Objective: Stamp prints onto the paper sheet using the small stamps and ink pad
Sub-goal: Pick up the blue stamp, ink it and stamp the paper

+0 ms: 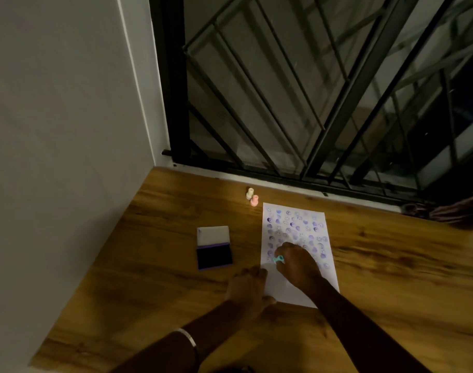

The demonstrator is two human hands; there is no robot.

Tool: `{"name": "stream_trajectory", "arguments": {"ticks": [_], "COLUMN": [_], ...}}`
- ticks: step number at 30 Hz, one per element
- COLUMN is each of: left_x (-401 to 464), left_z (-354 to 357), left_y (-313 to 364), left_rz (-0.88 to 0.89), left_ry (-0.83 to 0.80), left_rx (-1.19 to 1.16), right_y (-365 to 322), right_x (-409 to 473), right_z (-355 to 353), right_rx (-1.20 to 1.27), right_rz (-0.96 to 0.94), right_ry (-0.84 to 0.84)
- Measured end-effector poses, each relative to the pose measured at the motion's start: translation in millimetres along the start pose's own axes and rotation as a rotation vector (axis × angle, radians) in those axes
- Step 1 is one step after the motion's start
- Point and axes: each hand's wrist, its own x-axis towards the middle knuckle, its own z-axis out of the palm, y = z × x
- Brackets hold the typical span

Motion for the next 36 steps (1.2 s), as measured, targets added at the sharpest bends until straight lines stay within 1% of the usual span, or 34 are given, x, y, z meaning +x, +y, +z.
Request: {"name": "stream_trajectory", "arguments": {"ticks": [6, 13, 19, 27, 29, 30, 32, 34, 36], "left_x": [-0.4, -2.4, -5.7, -5.6, -4.0, -2.4, 2.4, 7.7, 11.4], "left_z": [4.6, 0.8, -6.9, -5.3, -4.5, -5.2, -13.8, -32.9, -52.0], "left_y": [-1.4, -1.5, 1.0, 1.3, -0.3, -1.6, -4.7, -9.5, -17.8], "left_rz": [0.005, 0.028, 0.033, -0.002, -0.043, -0.089, -0.252, -0.476, -0.652], "left_ry": [0.008, 0.032, 0.029, 0.022, 0.019, 0.016, 0.002, -0.006, -0.001], "left_rx": [0.005, 0.012, 0.021, -0.001, -0.128, -0.262, -0.66, -1.094, -1.422], "right_y": [0.3, 1.6, -4.9, -10.1, -14.2, -16.9, -23.7, -33.1, -43.9], "right_x": [2.7, 6.8, 3.3, -6.1, -6.8, -7.0, -7.1, -6.8, -7.2], "right_z": [-0.4, 0.9, -4.9, -24.7, -28.9, -30.1, -31.7, -32.5, -32.6], "right_rx": [-0.075, -0.055, -0.11, -0.03, -0.005, 0.014, 0.053, 0.101, 0.163], "right_rz": [-0.012, -0.013, -0.023, 0.01, -0.007, -0.016, -0.041, -0.084, -0.13], "right_ry": [0.018, -0.01, -0.018, 0.056, 0.078, 0.085, 0.094, 0.1, 0.091]}}
